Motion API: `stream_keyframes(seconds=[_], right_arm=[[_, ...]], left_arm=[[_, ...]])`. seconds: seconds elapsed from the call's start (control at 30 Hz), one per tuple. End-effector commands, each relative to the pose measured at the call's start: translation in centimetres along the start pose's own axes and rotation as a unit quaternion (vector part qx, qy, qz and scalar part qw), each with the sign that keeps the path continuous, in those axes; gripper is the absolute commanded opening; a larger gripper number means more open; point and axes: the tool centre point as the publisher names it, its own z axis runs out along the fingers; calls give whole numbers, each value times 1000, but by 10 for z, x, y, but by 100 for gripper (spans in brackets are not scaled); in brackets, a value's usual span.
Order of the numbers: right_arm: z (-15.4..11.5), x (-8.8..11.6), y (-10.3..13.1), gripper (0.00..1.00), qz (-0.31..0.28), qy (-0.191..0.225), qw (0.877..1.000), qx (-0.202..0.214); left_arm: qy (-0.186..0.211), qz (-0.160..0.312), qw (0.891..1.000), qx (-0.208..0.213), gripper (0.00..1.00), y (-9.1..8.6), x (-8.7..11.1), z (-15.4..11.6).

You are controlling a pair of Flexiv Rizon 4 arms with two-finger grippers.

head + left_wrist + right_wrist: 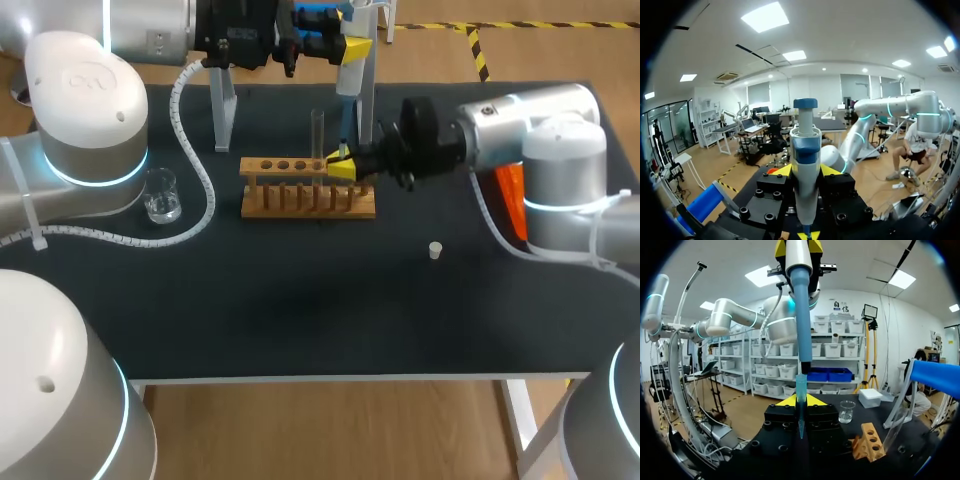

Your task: Invert the test tube, pick up the pipette, mount the tip to pipette, aspirate from beaker and dispense into the tube, eject the tip, return the pipette, and cap with the stopper.

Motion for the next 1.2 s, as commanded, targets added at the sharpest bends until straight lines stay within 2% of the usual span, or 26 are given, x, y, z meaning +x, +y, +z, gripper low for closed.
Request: stream_keyframes(seconds=[0.03,0.27,0.6,1.2], right_arm=[[-2,1,5,0,-3,-1,1000,2],[-3,1,7,0,-6,-1,1000,1],[-7,2,-4,0,4,-3,1000,6],[-3,-6,10,0,-8,2,1000,3]], left_arm=[[-1,0,1000,1,0,0,0,0],[-1,0,1000,1,0,0,0,0],[-1,0,1000,1,0,0,0,0],[-1,0,1000,1,0,0,0,0]])
